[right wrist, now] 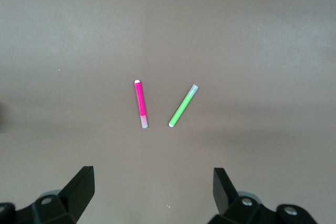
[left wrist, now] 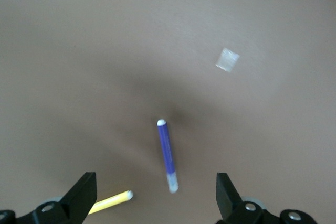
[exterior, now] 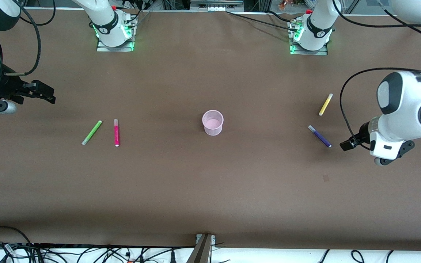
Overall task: Organize pens into pink holder with both arms
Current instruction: 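Move the left gripper down over the blue marker, then close the left gripper on the blue marker and lift it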
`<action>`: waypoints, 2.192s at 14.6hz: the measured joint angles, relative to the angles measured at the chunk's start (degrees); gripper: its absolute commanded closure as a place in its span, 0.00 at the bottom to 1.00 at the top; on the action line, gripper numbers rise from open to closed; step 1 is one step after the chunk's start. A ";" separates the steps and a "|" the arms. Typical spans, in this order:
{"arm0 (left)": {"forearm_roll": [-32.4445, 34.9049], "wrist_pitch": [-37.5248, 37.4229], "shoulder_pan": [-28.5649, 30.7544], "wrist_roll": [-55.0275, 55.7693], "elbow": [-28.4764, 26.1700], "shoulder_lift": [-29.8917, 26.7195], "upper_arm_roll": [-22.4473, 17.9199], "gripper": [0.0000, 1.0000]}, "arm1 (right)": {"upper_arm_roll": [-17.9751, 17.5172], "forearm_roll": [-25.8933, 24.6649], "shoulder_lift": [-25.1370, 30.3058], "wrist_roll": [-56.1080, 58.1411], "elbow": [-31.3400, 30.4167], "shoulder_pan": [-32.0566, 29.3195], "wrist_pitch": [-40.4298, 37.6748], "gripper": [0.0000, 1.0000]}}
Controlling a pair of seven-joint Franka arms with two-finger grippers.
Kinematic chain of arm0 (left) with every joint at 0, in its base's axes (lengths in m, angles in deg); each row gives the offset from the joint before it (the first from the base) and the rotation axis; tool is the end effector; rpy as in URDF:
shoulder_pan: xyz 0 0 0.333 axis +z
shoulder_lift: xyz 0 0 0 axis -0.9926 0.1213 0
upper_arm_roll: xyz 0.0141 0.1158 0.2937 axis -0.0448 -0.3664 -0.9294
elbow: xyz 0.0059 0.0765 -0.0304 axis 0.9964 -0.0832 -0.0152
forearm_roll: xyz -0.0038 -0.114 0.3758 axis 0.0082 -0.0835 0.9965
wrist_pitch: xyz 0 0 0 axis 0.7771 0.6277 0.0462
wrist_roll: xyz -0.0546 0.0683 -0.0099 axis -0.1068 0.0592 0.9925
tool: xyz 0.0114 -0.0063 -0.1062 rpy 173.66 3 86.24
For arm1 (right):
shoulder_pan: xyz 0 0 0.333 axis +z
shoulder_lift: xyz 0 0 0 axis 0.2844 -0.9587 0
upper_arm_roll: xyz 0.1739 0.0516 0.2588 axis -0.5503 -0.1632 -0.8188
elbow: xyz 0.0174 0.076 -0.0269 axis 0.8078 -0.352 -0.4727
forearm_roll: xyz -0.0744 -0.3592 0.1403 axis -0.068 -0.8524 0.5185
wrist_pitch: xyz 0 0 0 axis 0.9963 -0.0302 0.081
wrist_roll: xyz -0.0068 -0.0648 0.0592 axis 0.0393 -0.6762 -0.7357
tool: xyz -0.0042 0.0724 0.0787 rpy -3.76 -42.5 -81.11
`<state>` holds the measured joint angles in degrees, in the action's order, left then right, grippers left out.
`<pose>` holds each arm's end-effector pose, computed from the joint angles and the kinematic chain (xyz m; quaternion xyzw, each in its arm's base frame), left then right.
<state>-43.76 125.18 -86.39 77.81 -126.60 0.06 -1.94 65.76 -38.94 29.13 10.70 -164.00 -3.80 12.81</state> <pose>0.6368 0.0070 0.3463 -0.9487 -0.3096 0.0558 0.0326 0.5856 0.0298 0.5827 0.9996 0.0189 -0.0211 0.0092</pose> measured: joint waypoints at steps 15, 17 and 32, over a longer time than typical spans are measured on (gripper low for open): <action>-3.14 19.50 0.39 11.73 -8.96 8.51 0.07 0.00 | -0.33 0.06 -0.01 0.00 0.00 0.12 0.01 0.00; -3.15 23.57 0.39 11.75 -11.56 8.51 0.07 0.00 | -0.33 0.06 -0.01 0.00 0.00 0.13 0.01 0.00; -3.15 35.04 -1.22 16.10 -19.57 8.07 0.38 0.01 | -0.33 0.07 -0.01 0.00 0.00 0.13 0.05 0.00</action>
<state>-46.91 160.23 -87.61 93.90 -146.17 8.13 -1.56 65.43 -38.87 29.12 10.70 -163.99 -3.67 12.86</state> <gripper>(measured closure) 0.000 0.000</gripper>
